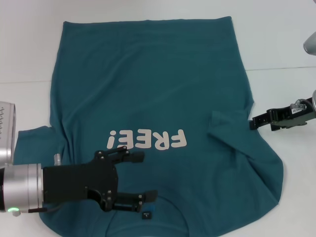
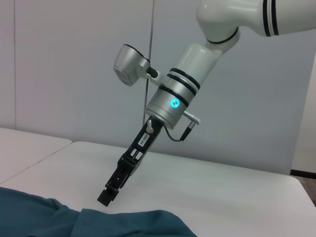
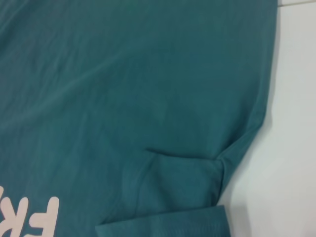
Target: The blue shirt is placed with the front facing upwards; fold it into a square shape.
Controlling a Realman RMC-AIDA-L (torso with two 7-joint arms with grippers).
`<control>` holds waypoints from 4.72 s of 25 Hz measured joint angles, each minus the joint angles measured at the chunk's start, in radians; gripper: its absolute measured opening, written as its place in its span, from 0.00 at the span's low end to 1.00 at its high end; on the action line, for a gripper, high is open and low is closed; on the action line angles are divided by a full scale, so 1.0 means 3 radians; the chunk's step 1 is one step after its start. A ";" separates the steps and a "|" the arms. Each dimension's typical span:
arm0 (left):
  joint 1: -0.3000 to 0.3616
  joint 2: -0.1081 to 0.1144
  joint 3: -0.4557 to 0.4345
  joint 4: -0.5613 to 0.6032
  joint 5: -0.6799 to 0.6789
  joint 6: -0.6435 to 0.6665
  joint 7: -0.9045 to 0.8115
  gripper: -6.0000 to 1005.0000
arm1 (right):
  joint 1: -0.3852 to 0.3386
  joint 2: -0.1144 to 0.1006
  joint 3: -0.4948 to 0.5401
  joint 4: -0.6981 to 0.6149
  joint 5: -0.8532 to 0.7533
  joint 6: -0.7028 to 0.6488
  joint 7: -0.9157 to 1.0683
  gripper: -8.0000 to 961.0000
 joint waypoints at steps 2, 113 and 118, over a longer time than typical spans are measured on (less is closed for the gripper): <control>0.0001 0.0000 0.0000 0.0000 0.0000 0.0000 0.0000 0.93 | -0.0010 0.0013 0.0002 0.0002 0.0025 0.0024 -0.0011 0.76; -0.0048 -0.0005 0.0000 0.0028 0.0061 -0.0075 0.0036 0.93 | -0.0130 0.0074 0.0491 0.0595 0.0702 0.0443 -0.0773 0.53; -0.0058 -0.0005 0.0000 0.0031 0.0076 -0.0083 0.0036 0.93 | -0.0119 0.0078 0.0490 0.0595 0.0689 0.0441 -0.0772 0.46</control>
